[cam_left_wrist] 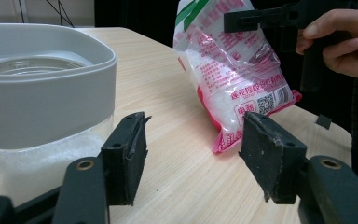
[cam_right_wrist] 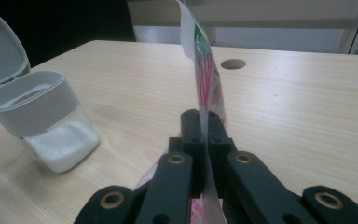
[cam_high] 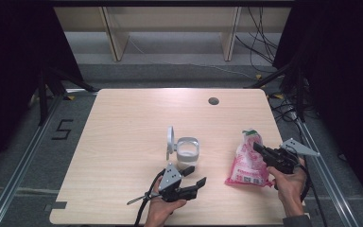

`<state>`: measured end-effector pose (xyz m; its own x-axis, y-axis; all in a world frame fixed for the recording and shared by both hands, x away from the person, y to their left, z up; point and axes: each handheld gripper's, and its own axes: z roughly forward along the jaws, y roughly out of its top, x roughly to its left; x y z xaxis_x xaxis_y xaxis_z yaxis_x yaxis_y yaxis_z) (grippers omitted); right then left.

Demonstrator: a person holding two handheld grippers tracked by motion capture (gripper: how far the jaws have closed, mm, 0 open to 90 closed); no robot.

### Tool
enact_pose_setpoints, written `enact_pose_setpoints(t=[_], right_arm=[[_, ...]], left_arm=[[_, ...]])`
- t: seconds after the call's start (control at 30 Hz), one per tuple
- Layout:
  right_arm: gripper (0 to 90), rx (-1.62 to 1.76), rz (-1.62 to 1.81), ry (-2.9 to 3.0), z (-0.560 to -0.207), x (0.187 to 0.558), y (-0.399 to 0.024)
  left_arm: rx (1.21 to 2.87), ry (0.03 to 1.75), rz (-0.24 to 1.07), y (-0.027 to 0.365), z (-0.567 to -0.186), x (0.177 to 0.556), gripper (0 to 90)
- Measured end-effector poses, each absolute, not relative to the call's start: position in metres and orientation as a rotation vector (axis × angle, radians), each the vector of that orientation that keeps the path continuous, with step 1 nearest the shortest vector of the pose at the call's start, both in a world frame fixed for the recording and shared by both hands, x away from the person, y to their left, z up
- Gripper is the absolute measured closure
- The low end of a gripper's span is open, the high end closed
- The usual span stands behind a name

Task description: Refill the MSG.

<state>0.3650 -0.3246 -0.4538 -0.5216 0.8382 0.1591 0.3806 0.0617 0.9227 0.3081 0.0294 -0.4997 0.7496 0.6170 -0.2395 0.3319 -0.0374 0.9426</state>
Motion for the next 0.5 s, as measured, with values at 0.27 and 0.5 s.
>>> enact_pose_setpoints(t=[0.27,0.5], right_arm=[[90.0,1.268,1.382,1.935,-0.46,0.366,-0.327],[89.6,1.33,1.357,1.914,-0.466,0.367,-0.33]], left_arm=[[1.639,0.783,0.278,0.032,-0.499,0.309,39.8],[1.639,0.792,0.28,0.033,-0.499,0.309,38.8]])
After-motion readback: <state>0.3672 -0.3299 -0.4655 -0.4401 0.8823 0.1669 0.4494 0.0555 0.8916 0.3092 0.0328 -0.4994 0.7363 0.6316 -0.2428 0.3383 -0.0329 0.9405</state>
